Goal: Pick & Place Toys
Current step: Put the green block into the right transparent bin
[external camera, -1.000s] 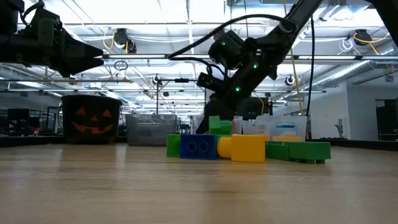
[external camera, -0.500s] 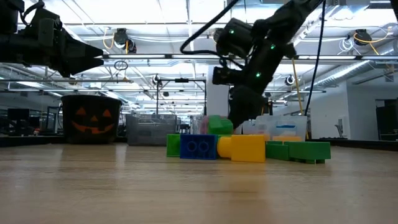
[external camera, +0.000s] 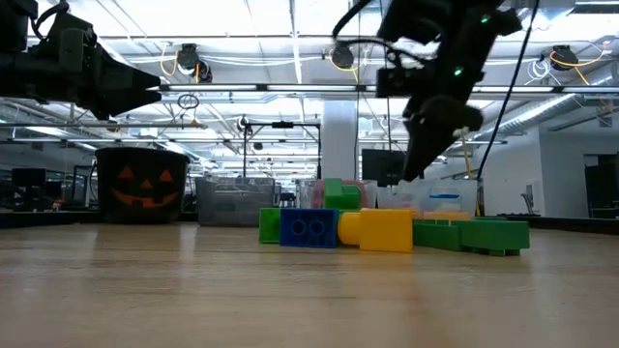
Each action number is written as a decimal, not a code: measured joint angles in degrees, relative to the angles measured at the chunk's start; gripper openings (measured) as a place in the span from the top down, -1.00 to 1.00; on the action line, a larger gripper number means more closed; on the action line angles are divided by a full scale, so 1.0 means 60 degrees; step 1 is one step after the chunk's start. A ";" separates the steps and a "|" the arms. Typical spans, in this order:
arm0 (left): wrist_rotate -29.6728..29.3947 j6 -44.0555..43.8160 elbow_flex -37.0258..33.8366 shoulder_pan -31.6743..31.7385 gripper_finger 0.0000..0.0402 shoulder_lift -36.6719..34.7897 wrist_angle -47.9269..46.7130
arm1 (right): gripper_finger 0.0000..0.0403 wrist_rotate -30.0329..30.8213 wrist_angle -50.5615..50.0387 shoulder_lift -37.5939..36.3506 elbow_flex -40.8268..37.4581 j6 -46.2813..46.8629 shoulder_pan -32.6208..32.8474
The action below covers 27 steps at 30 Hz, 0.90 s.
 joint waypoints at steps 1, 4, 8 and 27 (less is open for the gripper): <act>0.0000 -0.0003 0.0000 0.0000 -0.45 0.0000 0.0000 | 0.92 -0.0039 0.0030 -0.0232 -0.0142 -0.0035 0.0030; 0.0000 -0.0003 -0.0004 0.0000 -0.45 0.0001 -0.0004 | 0.77 -0.0098 0.0445 -0.1000 -0.0794 0.0161 0.0031; 0.0000 -0.0001 0.0000 0.0000 -0.45 0.0000 -0.0003 | 0.46 -0.0098 0.1207 -0.2157 -0.1919 0.0469 0.0006; -0.0003 -0.0002 0.0000 0.0000 -0.45 0.0000 -0.0001 | -0.80 -0.0315 0.3450 -0.4425 -0.6103 0.1923 0.0945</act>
